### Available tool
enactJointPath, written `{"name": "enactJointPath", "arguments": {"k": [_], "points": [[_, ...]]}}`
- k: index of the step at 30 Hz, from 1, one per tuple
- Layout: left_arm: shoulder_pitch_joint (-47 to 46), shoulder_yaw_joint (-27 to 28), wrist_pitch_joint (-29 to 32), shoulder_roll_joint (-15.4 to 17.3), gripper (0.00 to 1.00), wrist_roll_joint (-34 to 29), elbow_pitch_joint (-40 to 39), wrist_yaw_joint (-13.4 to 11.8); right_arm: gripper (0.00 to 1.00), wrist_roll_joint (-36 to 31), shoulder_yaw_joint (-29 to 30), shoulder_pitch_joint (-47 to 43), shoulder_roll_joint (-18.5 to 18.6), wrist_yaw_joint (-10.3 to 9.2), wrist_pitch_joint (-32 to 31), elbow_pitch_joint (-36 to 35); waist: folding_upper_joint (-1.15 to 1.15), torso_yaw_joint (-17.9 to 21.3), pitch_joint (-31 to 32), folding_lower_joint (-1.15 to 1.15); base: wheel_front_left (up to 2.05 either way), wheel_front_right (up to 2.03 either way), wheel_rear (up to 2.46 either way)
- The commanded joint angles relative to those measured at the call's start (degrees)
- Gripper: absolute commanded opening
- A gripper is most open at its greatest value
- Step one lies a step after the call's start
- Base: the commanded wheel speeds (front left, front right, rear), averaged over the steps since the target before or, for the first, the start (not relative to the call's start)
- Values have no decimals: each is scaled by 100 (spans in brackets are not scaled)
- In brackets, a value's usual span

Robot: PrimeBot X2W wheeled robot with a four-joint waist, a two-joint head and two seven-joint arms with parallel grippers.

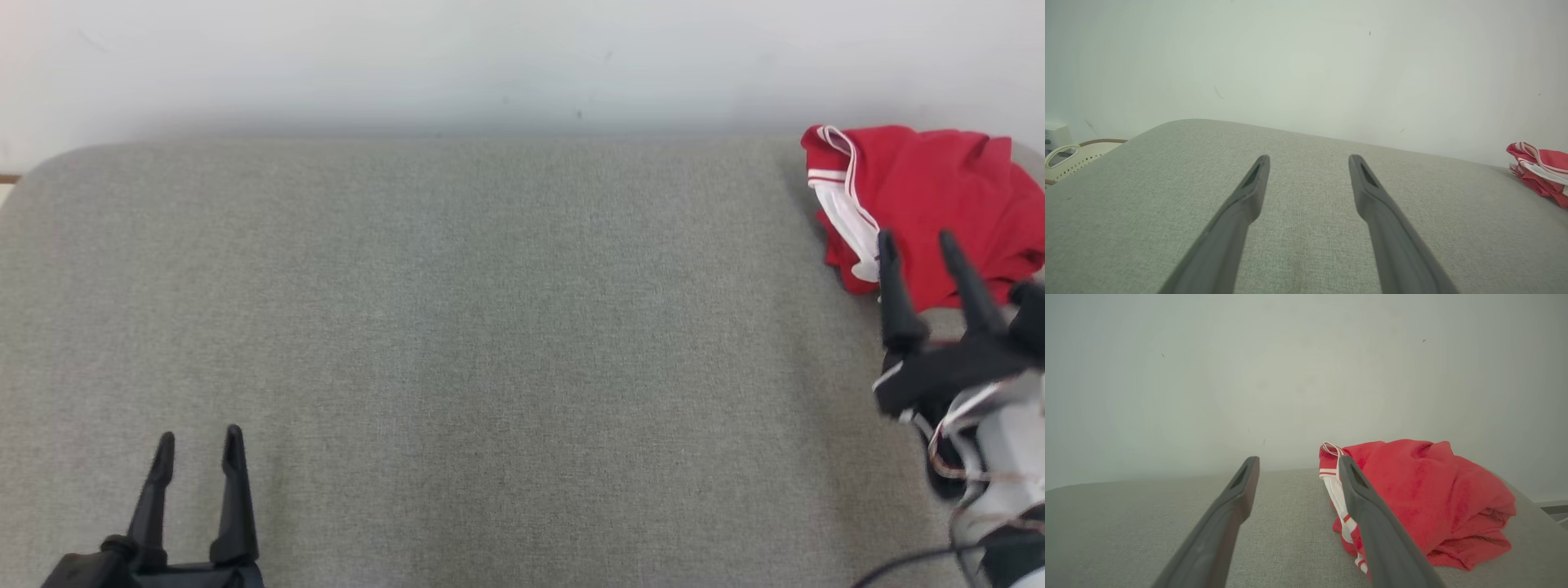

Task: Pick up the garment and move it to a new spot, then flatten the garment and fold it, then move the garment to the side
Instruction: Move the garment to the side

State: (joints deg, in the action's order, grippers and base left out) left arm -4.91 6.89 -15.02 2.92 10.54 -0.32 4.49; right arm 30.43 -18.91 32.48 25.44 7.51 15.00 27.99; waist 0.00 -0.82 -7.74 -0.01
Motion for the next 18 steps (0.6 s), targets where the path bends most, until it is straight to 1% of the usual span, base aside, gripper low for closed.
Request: {"name": "enactJointPath", "arguments": {"k": [1, 3, 4, 5, 6, 8, 9, 13, 18], "points": [[80, -73, -20, 2, 100, -8, 101, 31, 100, -159, 184, -391, -199, -5, 23, -189, 0, -112, 225, 1, 0, 0, 0], [99, -116, -20, 6, 100, 2, 171, 26, 100, -311, 358, -747, -410, -5, 23, -385, 0, -136, 330, 1, 0, 0, 0], [99, -116, -20, 6, 100, 2, 171, 26, 100, -311, 358, -747, -410, -5, 23, -385, 0, -136, 330, 1, 0, 0, 0], [100, -147, -19, 5, 100, 20, 209, 20, 100, -418, 443, -911, -488, -5, 23, -469, 0, -148, 394, 1, 0, 0, 0], [126, -191, -19, 5, 100, 36, 286, 2, 100, -610, 656, -1228, -659, -5, 23, -653, 0, -174, 491, 1, 0, 0, 0], [157, -232, -19, 4, 100, 47, 351, -8, 100, -831, 858, -1529, -820, -5, 15, -837, 0, -188, 580, 1, 0, 0, 0], [157, -232, -19, 4, 100, 47, 351, -8, 100, -831, 858, -1529, -820, -5, 15, -837, 0, -188, 580, 1, 0, 0, 0], [247, -256, -20, 3, 100, 27, 461, -29, 100, -1240, 1164, -2074, -1165, -5, 14, -1191, 0, -152, 746, 1, 0, 0, 0], [317, -263, -20, 3, 100, -2, 559, -46, 100, -1629, 1322, -2589, -1467, -5, -12, -1605, 0, -82, 873, 1, 0, 0, 0]]}}
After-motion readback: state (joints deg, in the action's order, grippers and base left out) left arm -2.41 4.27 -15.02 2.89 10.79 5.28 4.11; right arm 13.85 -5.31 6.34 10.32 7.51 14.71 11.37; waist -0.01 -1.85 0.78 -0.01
